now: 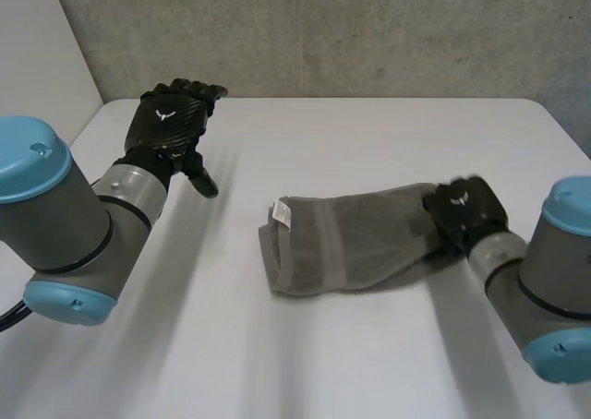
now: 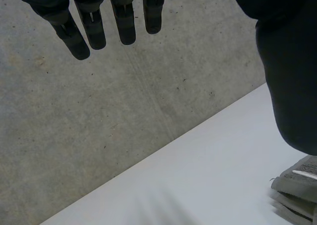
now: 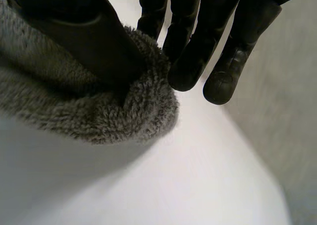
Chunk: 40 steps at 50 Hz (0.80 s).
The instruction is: Fold the towel.
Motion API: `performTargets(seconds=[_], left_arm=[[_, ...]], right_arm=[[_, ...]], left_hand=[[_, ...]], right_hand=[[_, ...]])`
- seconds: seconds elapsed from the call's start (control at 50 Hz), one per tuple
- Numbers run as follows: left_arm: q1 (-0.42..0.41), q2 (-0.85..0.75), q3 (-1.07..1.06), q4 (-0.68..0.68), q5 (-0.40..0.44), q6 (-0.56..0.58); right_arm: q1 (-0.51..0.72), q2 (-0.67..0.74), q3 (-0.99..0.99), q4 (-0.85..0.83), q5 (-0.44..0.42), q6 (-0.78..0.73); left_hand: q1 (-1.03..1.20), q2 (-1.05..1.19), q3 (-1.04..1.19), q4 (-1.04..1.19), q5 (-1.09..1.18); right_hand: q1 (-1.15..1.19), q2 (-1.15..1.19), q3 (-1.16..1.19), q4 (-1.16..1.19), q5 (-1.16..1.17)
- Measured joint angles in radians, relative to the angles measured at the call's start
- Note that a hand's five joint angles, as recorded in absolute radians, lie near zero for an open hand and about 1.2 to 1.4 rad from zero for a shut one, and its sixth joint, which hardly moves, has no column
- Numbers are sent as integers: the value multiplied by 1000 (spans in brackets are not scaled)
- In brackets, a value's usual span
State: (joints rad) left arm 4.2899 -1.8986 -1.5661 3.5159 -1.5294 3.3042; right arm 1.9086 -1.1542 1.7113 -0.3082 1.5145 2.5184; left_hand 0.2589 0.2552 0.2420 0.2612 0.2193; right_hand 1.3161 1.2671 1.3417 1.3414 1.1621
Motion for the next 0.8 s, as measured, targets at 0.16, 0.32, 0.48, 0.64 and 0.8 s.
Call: performTargets(seconds=[0.16,0.32,0.48,0.64,0.8], left_arm=[[-1,13,3,0,0,-2],[-1,37,2,1,-4,-7],[-6,42,10,6,-4,-43],[-30,34,41,27,-8,-75],[-117,-57,97,49,-13,-127]], right_arm=[[252,19,-163,3,-50,-146],[467,233,-299,68,-96,-288],[473,250,-314,95,-99,-177],[396,43,-241,79,-97,208],[220,-72,-172,102,-97,503]], left_hand=[[0,0,0,0,0],[0,0,0,0,0],[0,0,0,0,-1],[0,0,0,0,-1],[0,0,0,0,-1]], right_hand=[[6,16,3,0,6],[7,26,4,0,6],[-637,-603,-614,-625,-641],[-1081,-1013,-1091,-1078,-1100],[-1083,-1013,-1091,-1078,-1100]])
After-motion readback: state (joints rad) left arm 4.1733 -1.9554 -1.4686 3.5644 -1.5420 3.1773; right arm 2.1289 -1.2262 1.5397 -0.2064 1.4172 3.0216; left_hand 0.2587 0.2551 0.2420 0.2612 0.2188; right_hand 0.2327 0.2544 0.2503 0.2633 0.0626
